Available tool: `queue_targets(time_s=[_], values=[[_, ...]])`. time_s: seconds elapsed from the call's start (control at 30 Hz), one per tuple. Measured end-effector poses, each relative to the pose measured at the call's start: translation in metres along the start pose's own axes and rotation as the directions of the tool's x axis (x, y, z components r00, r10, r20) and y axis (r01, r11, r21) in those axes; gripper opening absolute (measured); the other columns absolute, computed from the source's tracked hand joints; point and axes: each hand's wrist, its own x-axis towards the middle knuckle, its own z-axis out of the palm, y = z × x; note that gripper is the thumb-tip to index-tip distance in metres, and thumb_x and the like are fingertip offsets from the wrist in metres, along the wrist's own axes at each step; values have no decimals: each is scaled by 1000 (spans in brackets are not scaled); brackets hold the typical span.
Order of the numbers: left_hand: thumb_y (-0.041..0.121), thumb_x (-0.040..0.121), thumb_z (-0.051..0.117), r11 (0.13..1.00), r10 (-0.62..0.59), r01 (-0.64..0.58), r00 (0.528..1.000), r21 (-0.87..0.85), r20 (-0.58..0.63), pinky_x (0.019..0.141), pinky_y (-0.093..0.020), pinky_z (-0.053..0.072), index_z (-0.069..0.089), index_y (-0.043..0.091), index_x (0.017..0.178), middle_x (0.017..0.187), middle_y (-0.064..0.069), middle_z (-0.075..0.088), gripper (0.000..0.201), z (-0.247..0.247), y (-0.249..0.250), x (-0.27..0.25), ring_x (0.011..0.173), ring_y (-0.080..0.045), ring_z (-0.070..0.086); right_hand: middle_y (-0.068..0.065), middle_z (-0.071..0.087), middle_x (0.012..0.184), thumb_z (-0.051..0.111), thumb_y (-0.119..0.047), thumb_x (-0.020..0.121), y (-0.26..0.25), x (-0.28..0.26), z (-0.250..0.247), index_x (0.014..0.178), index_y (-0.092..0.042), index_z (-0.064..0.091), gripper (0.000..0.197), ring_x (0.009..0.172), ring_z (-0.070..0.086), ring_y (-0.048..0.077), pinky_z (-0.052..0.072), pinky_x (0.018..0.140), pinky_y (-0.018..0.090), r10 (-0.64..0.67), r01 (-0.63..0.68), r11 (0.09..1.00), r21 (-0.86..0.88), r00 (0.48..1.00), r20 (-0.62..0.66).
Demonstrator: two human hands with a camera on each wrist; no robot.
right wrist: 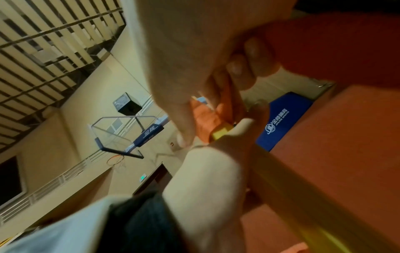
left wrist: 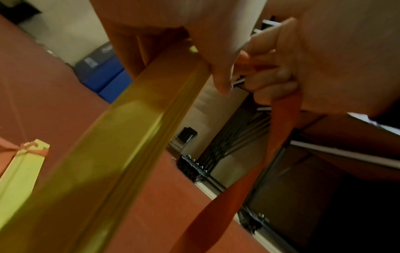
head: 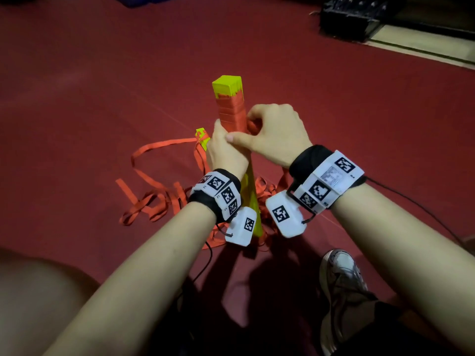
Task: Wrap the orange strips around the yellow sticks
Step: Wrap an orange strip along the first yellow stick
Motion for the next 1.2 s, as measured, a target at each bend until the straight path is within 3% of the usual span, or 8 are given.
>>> queue_targets(time_s=[0.1, 0.23, 0.4, 0.5, 0.63, 0.8, 1.03, 1.2], values=[[25, 82, 64, 994, 54, -63, 993, 86, 106, 71, -38, 48, 46, 9, 136, 102, -11, 70, 59, 4, -6, -2, 96, -37, 66, -1, 59, 73, 69, -64, 77, 0, 0, 2, 68, -24, 45, 48, 73, 53, 30, 38, 65, 35, 56, -58, 998, -39, 997, -49], [32, 68, 87, 988, 151, -145, 923, -45, 355, 81, -33, 55, 51, 26, 126, 106, 6, 71, 69, -1, -13, 2, 97, -13, 69, -1, 57, 67, 73, -53, 75, 23, 10, -10, 77, -14, 63, 40, 70, 54, 27, 45, 67, 39, 62, -60, 995, 74, 998, -21], [10, 64, 90, 947, 54, 152, 791, -282, 609, 96, -28, 52, 53, 22, 124, 112, 5, 66, 72, -9, -20, 10, 109, -12, 63, 21, 70, 84, 80, -42, 74, 42, 13, -15, 94, -1, 72, 46, 80, 55, 13, 53, 83, 46, -75, -10, 902, 432, 981, 179], [4, 68, 84, 917, 34, 250, 726, -310, 687, 97, -42, 55, 68, 20, 106, 100, -2, 74, 44, -9, -21, 7, 99, -22, 70, 25, 70, 86, 79, -14, 83, 38, 7, -13, 100, 13, 68, 33, 76, 60, 15, 56, 71, 37, -124, -26, 816, 577, 968, 218], [10, 75, 74, 860, 36, 281, 799, -425, 600, 75, -46, 50, 70, 17, 68, 57, -3, 57, 11, 3, -22, 4, 54, -19, 55, 7, 76, 78, 86, -27, 76, 34, 9, -13, 86, -8, 77, 23, 71, 64, 11, 54, 72, 33, -77, 8, 866, 500, 990, 118], [19, 79, 73, 859, 58, 213, 863, -465, 502, 63, -35, 40, 57, 10, 69, 50, 0, 50, 21, 3, -25, 8, 50, -22, 46, -2, 73, 72, 76, -19, 86, 32, 15, -22, 81, -17, 75, 5, 74, 70, 13, 53, 80, 33, -94, 76, 977, 198, 992, 84], [20, 67, 77, 871, 168, 215, 714, -441, 680, 58, -30, 42, 56, 7, 68, 48, -2, 49, 25, 5, -20, -9, 46, -20, 44, -14, 59, 51, 57, -27, 76, 46, 10, 1, 58, -37, 60, 21, 62, 56, 5, 54, 74, 41, 31, -46, 990, 130, 993, 114], [5, 74, 70, 873, 168, 248, 655, -420, 736, 56, -29, 42, 55, 8, 67, 47, -2, 49, 17, 7, -17, -20, 48, -20, 43, -30, 49, 46, 62, -9, 85, 46, 8, 1, 51, -65, 51, 67, 59, 31, 0, 35, 66, 28, 22, -32, 989, 143, 997, 70]])
